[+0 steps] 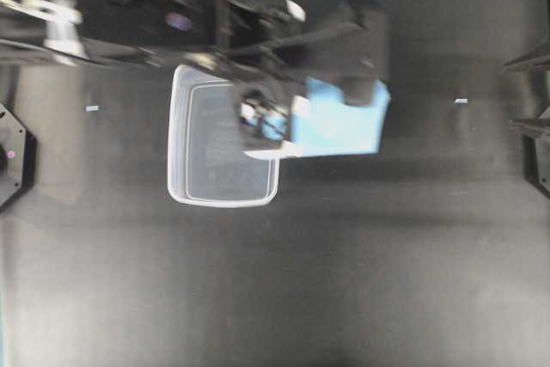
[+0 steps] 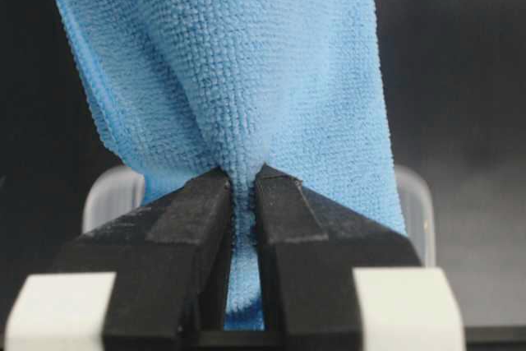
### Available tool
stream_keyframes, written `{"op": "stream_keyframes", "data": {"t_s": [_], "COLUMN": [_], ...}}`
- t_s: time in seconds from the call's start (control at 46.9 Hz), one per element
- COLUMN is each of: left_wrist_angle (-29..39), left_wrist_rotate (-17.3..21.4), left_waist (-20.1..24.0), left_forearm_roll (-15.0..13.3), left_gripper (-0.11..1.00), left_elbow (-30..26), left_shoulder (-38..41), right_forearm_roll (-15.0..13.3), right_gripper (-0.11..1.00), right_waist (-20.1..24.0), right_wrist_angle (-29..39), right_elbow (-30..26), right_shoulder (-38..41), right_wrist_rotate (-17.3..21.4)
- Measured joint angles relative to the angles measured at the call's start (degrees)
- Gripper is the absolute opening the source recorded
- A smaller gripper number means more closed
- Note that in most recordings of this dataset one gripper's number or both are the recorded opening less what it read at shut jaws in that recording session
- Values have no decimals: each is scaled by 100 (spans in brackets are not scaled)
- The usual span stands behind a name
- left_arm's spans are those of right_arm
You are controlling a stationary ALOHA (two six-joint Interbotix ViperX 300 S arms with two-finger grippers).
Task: Place the blue towel into the container with the left arm.
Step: 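Carry the towel left over the container and lower it inside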
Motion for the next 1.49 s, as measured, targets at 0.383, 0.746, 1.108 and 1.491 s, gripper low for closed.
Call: {"op": "stream_keyframes", "data": {"t_s": [0.383, 0.746, 1.108, 1.491], "left_wrist_angle": [-316, -1195, -1600, -1626], "left_wrist_rotate": [-26, -9, -18, -70], "left_waist": [62, 70, 79, 132], "left_forearm_roll": [9, 9, 9, 9], "left_gripper": [5, 6, 8, 90], "left_elbow": [1986, 2786, 3050, 3155], "left_shoulder": [-1143, -1336, -1248, -1248], "right_forearm_roll": [0, 0, 0, 0], "right_gripper": [78, 77, 77, 78], "right_waist": [0, 0, 0, 0], "right_wrist_angle": [-158, -202, -193, -202], "right_elbow": [9, 26, 26, 44], "right_shoulder": [0, 0, 0, 0], "right_wrist_rotate": [0, 9, 0, 0]}}
